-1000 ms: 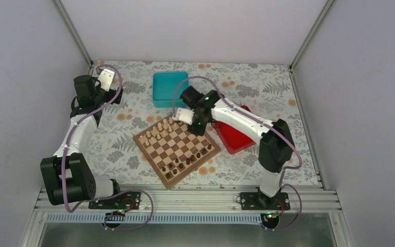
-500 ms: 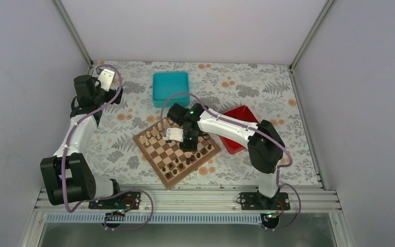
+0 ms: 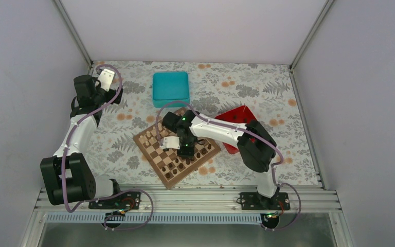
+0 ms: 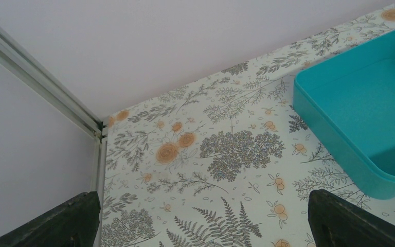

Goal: Set up the chess pieces on the board
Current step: Place the chess piece on the chessboard.

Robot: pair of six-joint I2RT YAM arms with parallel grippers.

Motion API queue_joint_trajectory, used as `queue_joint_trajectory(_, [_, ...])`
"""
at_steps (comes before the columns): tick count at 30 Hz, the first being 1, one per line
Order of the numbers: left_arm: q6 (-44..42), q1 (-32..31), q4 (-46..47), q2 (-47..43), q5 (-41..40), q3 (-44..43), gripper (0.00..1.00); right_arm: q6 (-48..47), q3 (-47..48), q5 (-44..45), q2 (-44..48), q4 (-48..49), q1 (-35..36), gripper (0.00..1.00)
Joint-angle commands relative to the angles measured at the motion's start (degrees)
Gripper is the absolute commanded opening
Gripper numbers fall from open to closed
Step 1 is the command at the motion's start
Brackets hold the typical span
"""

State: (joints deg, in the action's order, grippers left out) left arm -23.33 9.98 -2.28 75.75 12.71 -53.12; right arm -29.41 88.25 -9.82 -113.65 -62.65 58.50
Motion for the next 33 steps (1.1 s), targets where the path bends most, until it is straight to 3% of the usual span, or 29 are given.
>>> queue_joint_trajectory(1, [0.22,0.31,0.44,-0.84,0.75,-0.48,1.00,-0.68,1.32,0.17,-1.23,-0.09,0.57,0.05])
queue_joint_trajectory(25, [0.13,0.31,0.70,-0.68,1.00,-0.36,1.00,-0.58,2.36,2.40,-3.11,1.07,0.58,0.05])
queue_joint_trajectory(33, [0.01,0.30,0.70,-0.60,1.00,-0.25,1.00,-0.56,2.89,2.44,-2.69,0.48,0.61,0.10])
